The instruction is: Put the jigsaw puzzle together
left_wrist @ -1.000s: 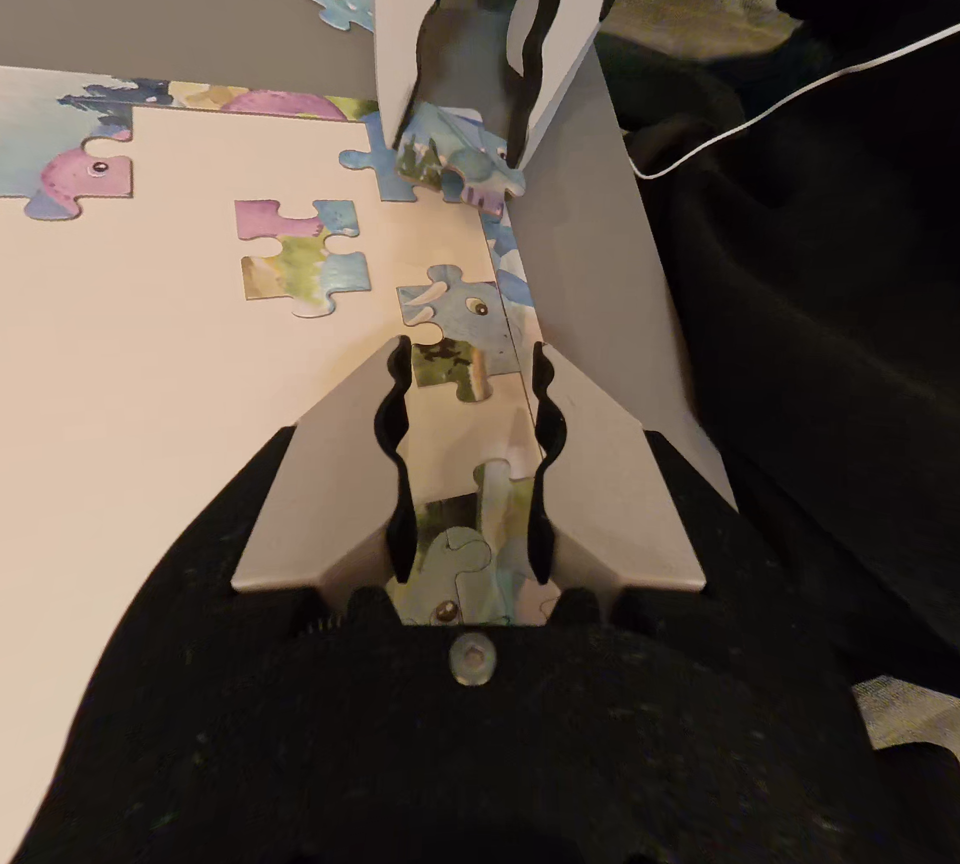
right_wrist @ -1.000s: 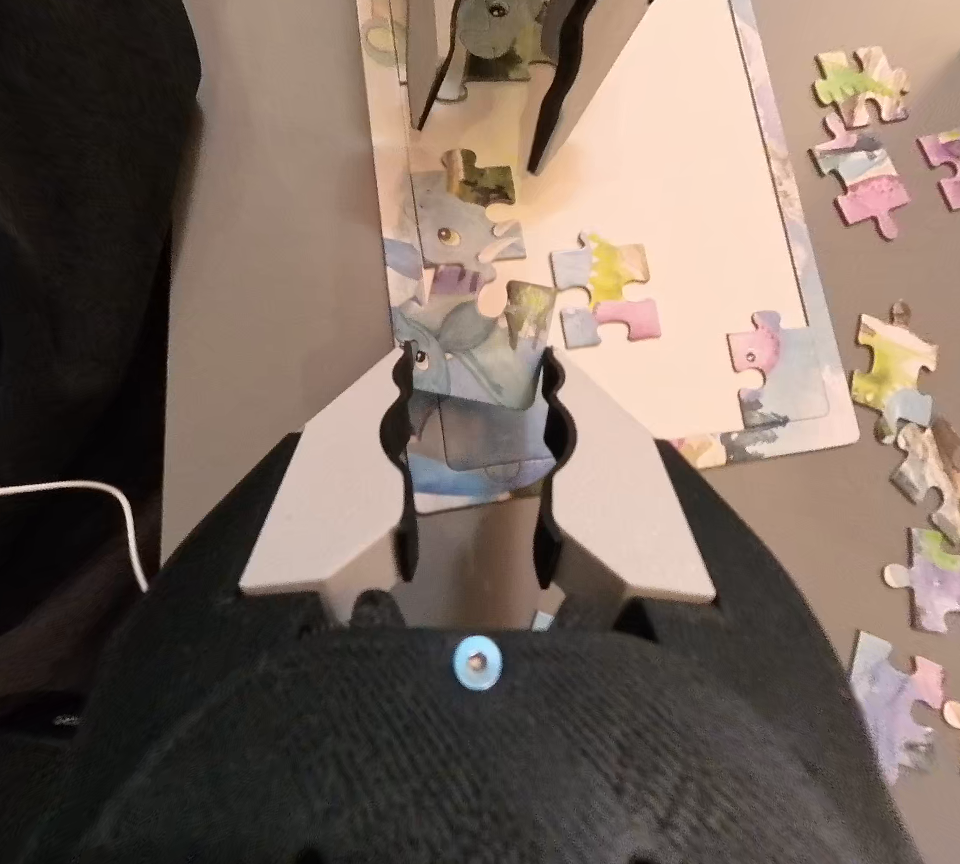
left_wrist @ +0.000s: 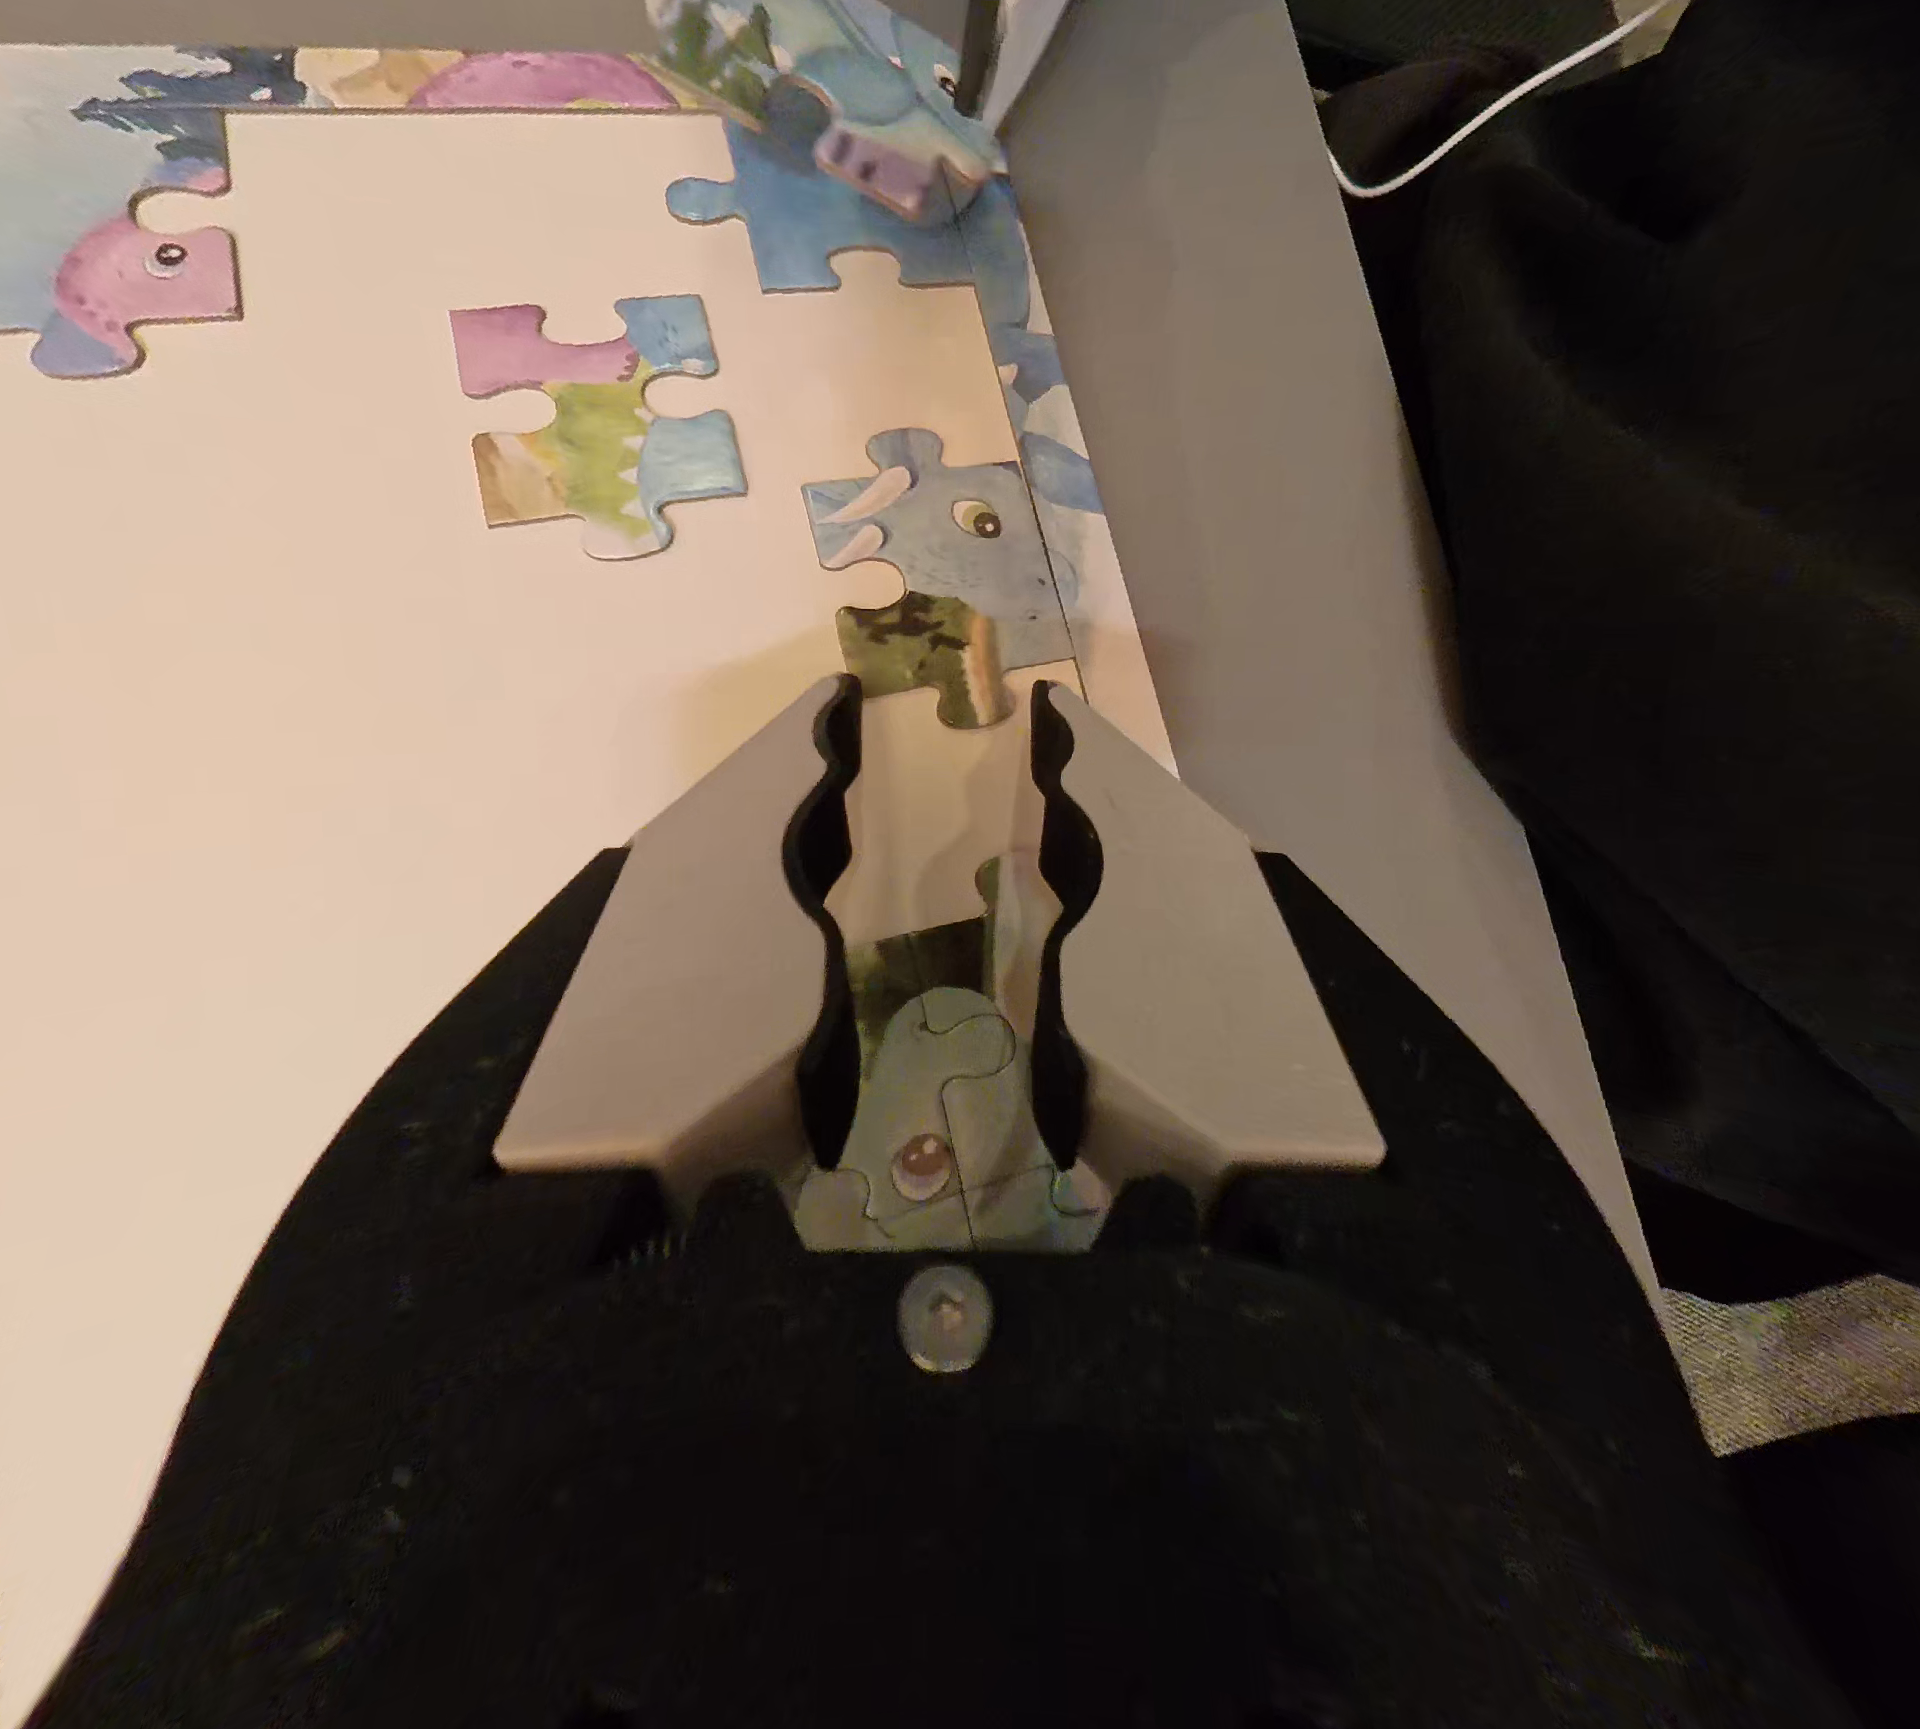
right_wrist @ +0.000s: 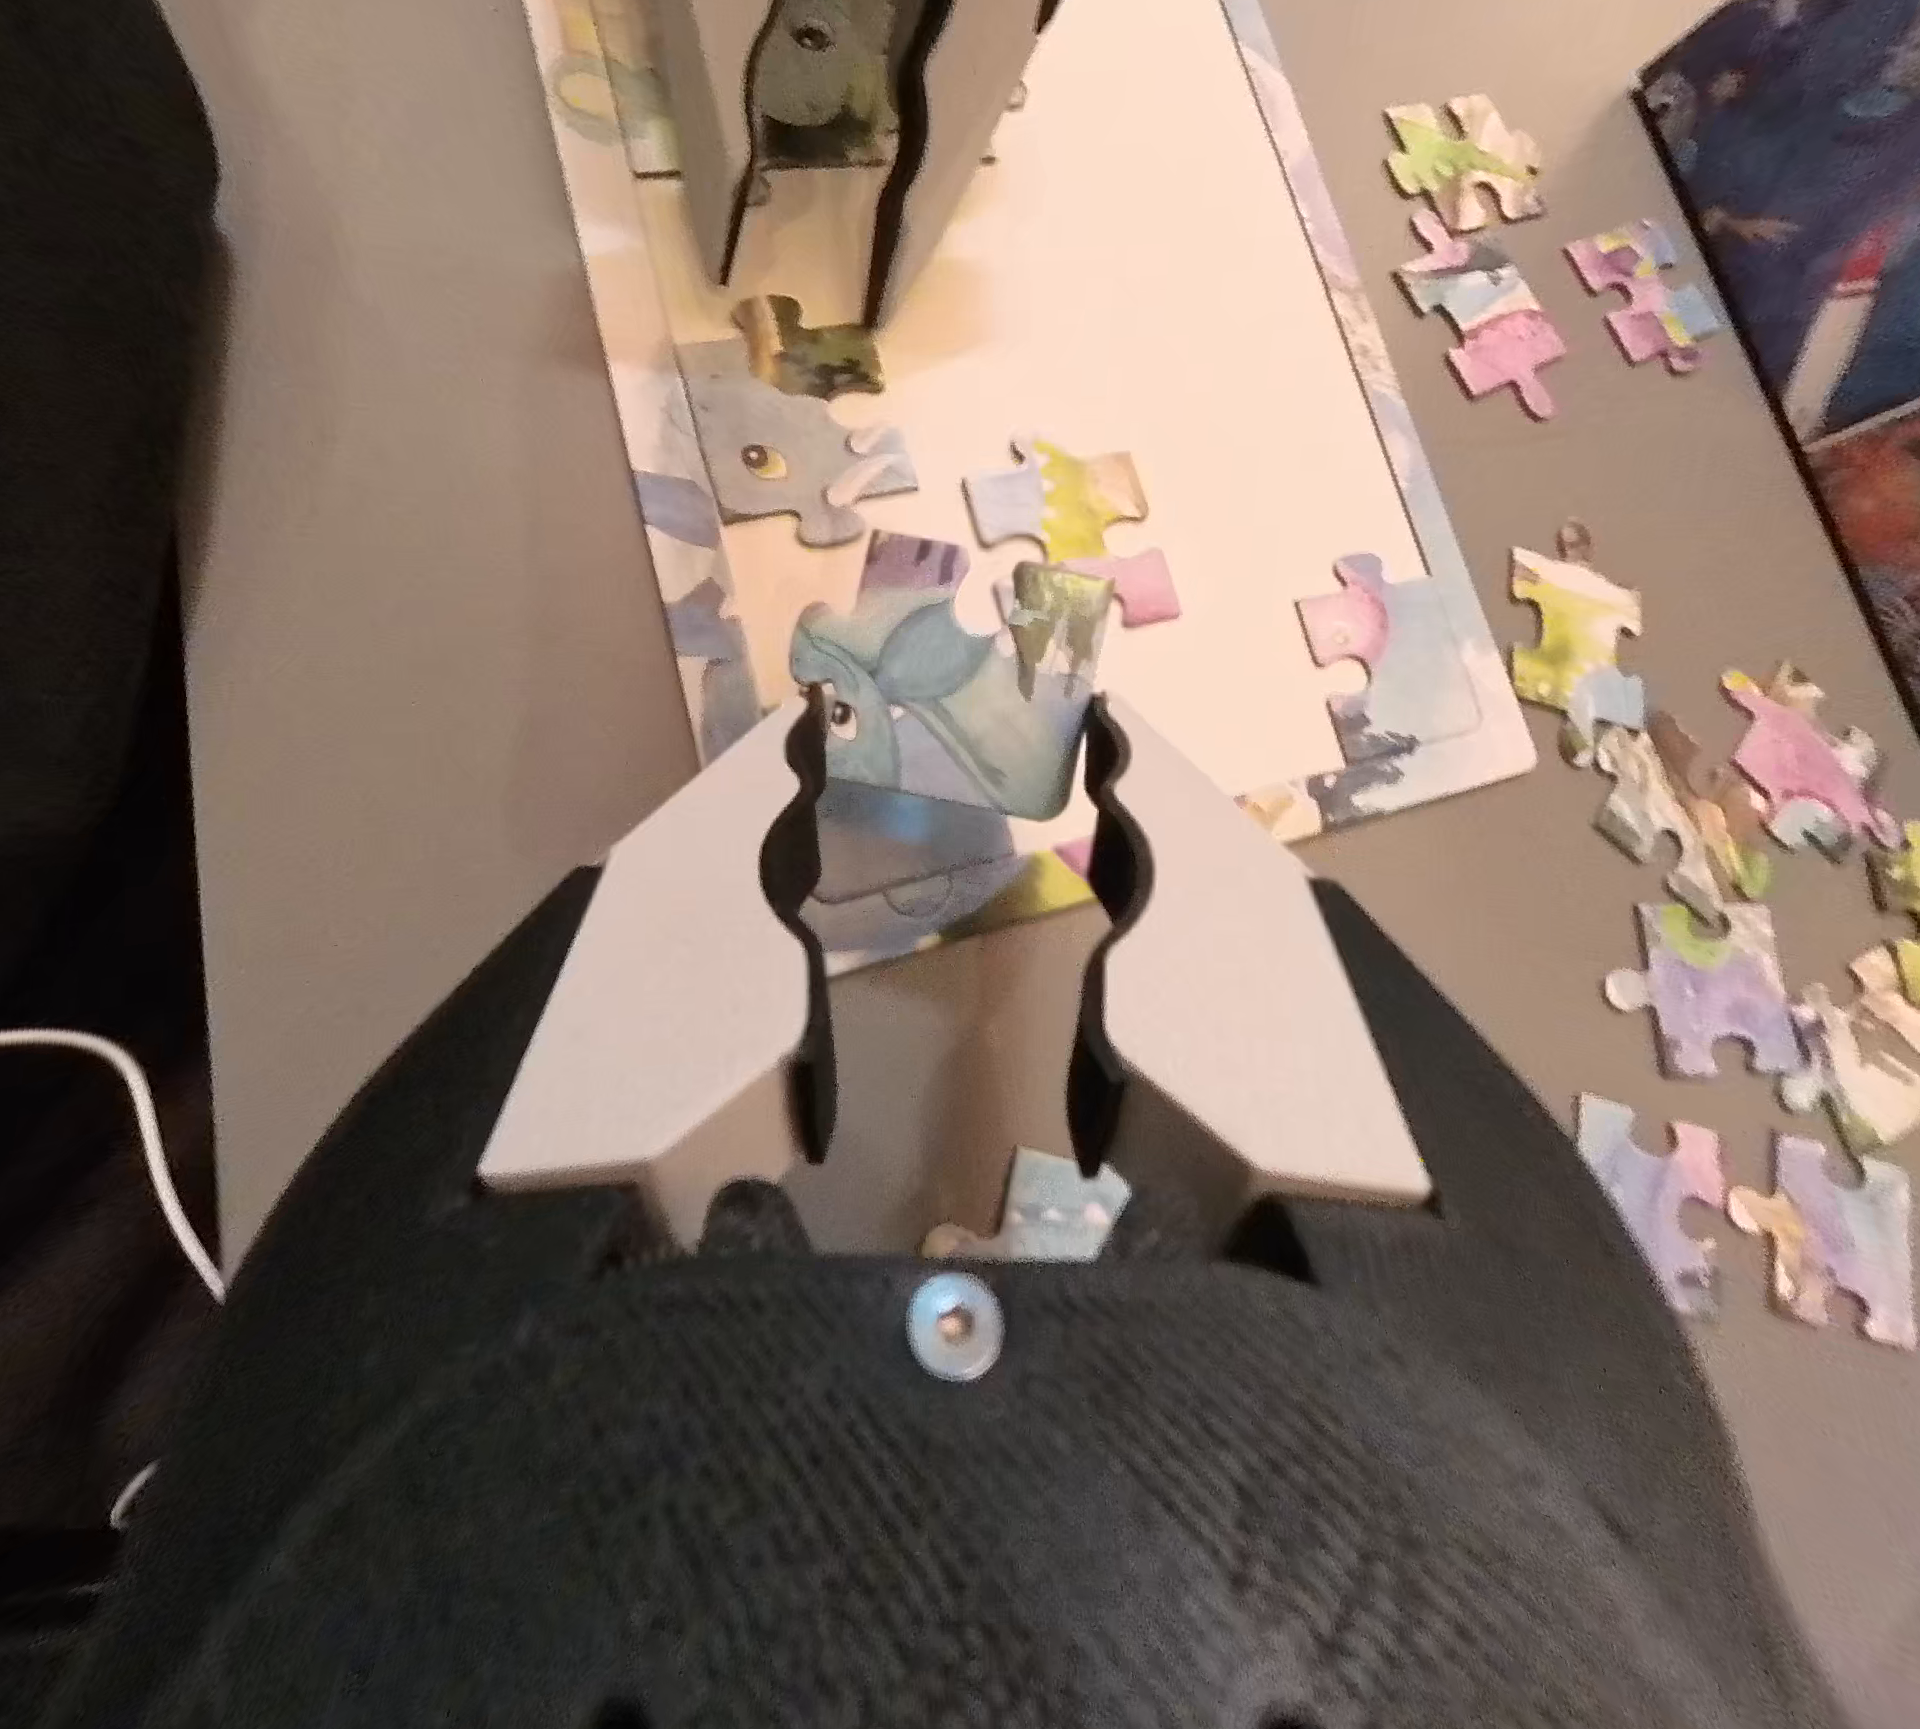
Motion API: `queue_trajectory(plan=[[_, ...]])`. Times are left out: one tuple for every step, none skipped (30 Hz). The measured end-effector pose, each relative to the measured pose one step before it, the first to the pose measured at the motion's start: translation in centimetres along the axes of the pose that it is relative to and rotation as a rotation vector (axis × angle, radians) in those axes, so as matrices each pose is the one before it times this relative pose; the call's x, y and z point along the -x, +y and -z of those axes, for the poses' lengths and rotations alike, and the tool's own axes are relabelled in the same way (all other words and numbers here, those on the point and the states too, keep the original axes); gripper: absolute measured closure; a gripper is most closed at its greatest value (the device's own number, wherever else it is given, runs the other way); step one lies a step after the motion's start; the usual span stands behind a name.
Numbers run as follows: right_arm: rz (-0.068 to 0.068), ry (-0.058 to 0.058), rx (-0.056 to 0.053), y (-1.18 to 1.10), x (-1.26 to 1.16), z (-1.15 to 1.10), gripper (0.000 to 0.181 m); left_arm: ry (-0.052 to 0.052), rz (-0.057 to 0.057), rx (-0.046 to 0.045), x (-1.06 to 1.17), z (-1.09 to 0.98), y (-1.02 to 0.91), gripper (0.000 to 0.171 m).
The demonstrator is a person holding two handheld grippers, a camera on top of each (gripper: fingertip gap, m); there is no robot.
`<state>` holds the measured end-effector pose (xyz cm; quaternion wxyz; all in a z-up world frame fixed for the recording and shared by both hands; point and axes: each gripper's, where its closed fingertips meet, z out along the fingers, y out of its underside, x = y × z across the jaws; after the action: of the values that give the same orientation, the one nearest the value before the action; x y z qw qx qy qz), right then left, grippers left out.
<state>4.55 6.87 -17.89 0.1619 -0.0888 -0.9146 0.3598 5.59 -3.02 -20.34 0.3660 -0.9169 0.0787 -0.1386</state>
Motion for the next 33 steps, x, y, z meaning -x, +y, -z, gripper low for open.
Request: queue_trajectory(plan=[[-0.0069,0.0209,0.0039,0.189,-0.281,0.194,0.133,-0.0012,-0.0023,0.00137,-0.017,0.001,0.01,0.141],[-0.0079,0.0175,0.0013,0.139,-0.246,0.213,0.133,-0.0026,-0.0017,0.00209,0.008,0.009,0.034,0.141],[-0.0074,0.015,-0.0019,0.09,-0.2,0.221,0.133,-0.0018,-0.0006,0.00211,0.006,-0.015,0.035,0.141],[-0.008,0.0147,-0.0035,0.074,-0.206,0.228,0.133,-0.0017,-0.001,0.00087,0.005,-0.01,0.018,0.141],[-0.0094,0.0147,-0.0027,0.089,-0.216,0.218,0.133,-0.0025,-0.002,0.00105,0.006,-0.021,0.012,0.141],[-0.01,0.016,-0.0021,0.089,-0.232,0.215,0.132,-0.0031,-0.0019,0.0009,0.017,-0.036,0.023,0.141],[-0.0105,0.016,-0.0039,0.078,-0.219,0.193,0.133,-0.002,-0.0019,0.00074,-0.01,-0.033,-0.001,0.142],[-0.0115,0.0129,-0.007,0.029,-0.143,0.178,0.133,-0.0011,-0.0025,-0.00075,-0.032,-0.032,-0.022,0.142],[-0.0123,0.0078,-0.0081,0.028,-0.034,0.142,0.133,-0.0019,-0.0029,-0.00061,-0.012,-0.044,-0.034,0.142],[-0.011,0.0052,-0.006,0.064,0.021,0.102,0.133,-0.0019,-0.0024,0.00062,-0.009,-0.063,-0.004,0.142],[-0.0077,0.0064,-0.0009,0.14,0.029,0.07,0.133,-0.0008,-0.0018,0.00069,-0.023,-0.046,-0.002,0.142],[-0.0048,0.0071,0.0031,0.206,0.029,0.06,0.133,-0.001,-0.0019,0.00003,-0.011,-0.041,-0.018,0.143],[-0.0043,0.0056,0.0043,0.211,0.061,0.045,0.133,-0.0017,-0.0018,0.00005,0.01,-0.015,-0.009,0.143],[-0.0047,0.0035,0.0033,0.18,0.071,0.039,0.133,-0.0019,-0.0016,0.00005,0.018,-0.005,-0.001,0.143],[-0.0055,0.0014,0.0009,0.124,0.089,0.037,0.133,-0.0013,-0.001,-0.00095,0.023,0.0,-0.006,0.144],[-0.0069,-0.0007,-0.0011,0.053,0.125,0.019,0.133,0.0,0.0001,-0.00205,0.011,0.011,-0.02,0.144],[-0.0076,-0.0017,-0.0014,0.004,0.132,-0.009,0.133,0.0009,0.001,-0.00183,0.017,-0.002,-0.009,0.144],[-0.0062,-0.0023,-0.0005,-0.024,0.157,-0.055,0.133,0.0014,0.0012,-0.00198,0.011,-0.01,-0.004,0.144],[-0.0042,0.0011,0.0023,-0.011,0.112,-0.094,0.133,0.0015,0.0012,-0.00195,-0.002,-0.005,-0.011,0.144],[-0.0027,0.003,0.0069,0.045,0.092,-0.126,0.133,0.0003,0.0001,-0.0014,0.012,0.003,-0.011,0.144],[-0.0011,0.0033,0.0114,0.137,0.086,-0.119,0.132,-0.0011,-0.0011,0.00041,0.023,0.003,0.006,0.144],[0.0001,0.0048,0.0122,0.18,0.048,-0.108,0.133,-0.0011,-0.0017,-0.00009,0.005,0.037,-0.001,0.144],[-0.0004,0.0042,0.0071,0.139,0.045,-0.053,0.133,-0.0012,-0.0007,-0.00191,0.017,0.044,-0.04,0.144],[-0.0031,0.0001,0.0013,0.097,0.07,-0.024,0.133,-0.0023,0.0001,-0.00144,0.033,0.057,-0.025,0.143],[-0.0057,-0.0035,-0.0023,0.042,0.094,0.006,0.133,0.0001,-0.0002,-0.00312,0.009,0.054,-0.041,0.143],[-0.0062,-0.0026,-0.0025,0.019,0.048,0.015,0.133,0.002,0.0,-0.00542,-0.035,0.056,-0.095,0.143],[-0.004,-0.0023,-0.0017,0.009,0.035,0.016,0.133,0.0009,0.0005,-0.00764,-0.003,0.084,-0.132,0.143],[-0.0008,-0.0028,-0.0017,-0.045,0.045,-0.005,0.133,0.0008,0.0009,-0.01168,-0.008,0.099,-0.19,0.142],[0.0026,-0.0038,-0.0026,-0.102,0.064,-0.021,0.133,0.0062,0.0035,-0.01849,-0.073,0.135,-0.301,0.142],[0.0056,-0.0066,-0.0048,-0.197,0.128,-0.029,0.133,0.0189,0.01,-0.02964,-0.25,0.18,-0.492,0.14],[0.007,-0.0094,-0.0078,-0.292,0.183,-0.055,0.133,0.0354,0.0161,-0.04241,-0.486,0.222,-0.721,0.136],[0.0077,-0.0129,-0.0109,-0.394,0.266,-0.084,0.133,0.0406,0.0213,-0.05061,-0.537,0.225,-0.845,0.133],[0.0085,-0.0158,-0.0111,-0.436,0.327,-0.125,0.133,0.0361,0.0231,-0.04953,-0.46,0.166,-0.808,0.13]])
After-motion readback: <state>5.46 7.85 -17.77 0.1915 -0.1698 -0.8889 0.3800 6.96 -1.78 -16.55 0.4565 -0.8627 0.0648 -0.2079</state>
